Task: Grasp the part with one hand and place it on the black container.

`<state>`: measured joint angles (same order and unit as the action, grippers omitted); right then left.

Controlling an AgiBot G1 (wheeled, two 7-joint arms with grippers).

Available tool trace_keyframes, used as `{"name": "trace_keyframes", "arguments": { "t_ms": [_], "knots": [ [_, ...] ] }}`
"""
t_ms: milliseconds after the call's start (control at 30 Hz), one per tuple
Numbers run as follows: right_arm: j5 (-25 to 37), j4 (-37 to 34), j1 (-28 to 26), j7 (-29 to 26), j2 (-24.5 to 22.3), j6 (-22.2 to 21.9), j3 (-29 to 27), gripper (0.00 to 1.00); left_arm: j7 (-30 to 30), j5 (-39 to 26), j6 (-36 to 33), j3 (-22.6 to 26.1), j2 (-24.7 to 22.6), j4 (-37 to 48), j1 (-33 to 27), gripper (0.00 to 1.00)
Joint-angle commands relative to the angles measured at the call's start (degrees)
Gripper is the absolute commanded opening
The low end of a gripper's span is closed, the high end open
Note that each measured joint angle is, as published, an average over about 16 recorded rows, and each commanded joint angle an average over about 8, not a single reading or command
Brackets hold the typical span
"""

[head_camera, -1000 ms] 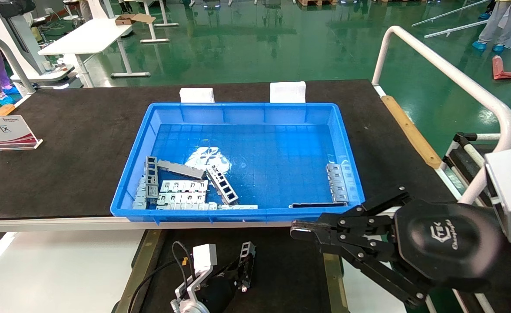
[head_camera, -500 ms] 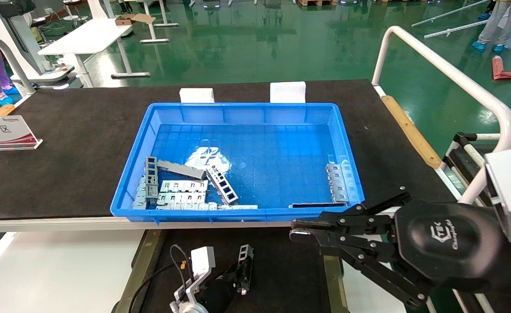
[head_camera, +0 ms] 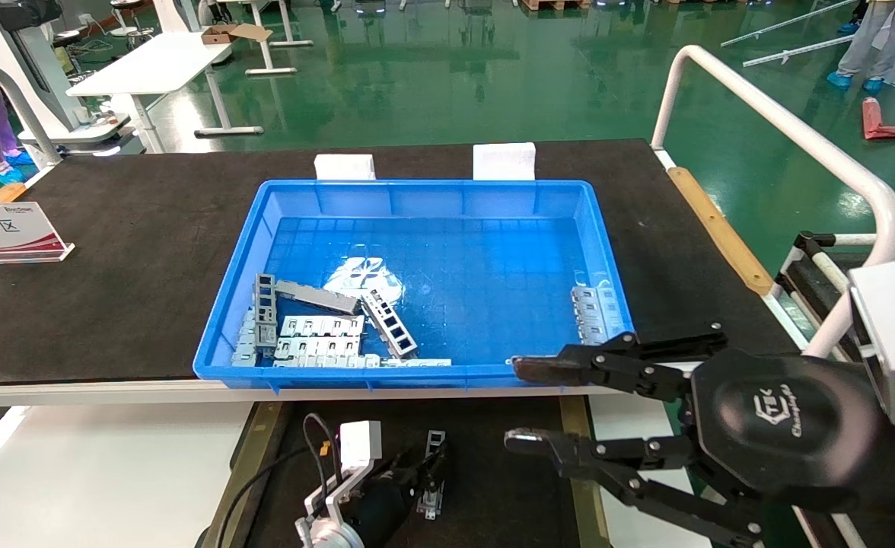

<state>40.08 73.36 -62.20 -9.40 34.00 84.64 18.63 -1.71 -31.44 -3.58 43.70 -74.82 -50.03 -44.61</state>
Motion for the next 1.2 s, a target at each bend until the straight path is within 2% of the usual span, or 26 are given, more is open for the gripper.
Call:
{"name": "trace_keyframes", "arguments": {
  "t_ms": [33, 333, 567, 900, 1200],
  "knots": [
    [0.0, 0.0, 0.0, 0.0, 0.0, 0.0, 0.0, 1.00, 1.1, -1.0, -1.6, -0.4, 0.7, -0.3, 0.1, 1.00],
    [0.0, 0.0, 0.0, 0.0, 0.0, 0.0, 0.0, 1.00, 2.3, -1.9, -9.5, -0.5, 7.7, -6.2, 3.4, 1.00],
    [0.0, 0.0, 0.0, 0.0, 0.0, 0.0, 0.0, 1.00, -0.3, -2.1, -14.6, 2.1, 16.2, -12.6, 4.9, 1.00],
    [0.0, 0.0, 0.0, 0.0, 0.0, 0.0, 0.0, 1.00, -3.3, -2.4, -17.1, 3.6, 26.4, -21.1, 5.6, 1.00],
    [0.0, 0.0, 0.0, 0.0, 0.0, 0.0, 0.1, 1.00, -4.1, -2.5, -19.8, 3.6, 31.8, -25.5, 5.3, 1.00]
  ]
}}
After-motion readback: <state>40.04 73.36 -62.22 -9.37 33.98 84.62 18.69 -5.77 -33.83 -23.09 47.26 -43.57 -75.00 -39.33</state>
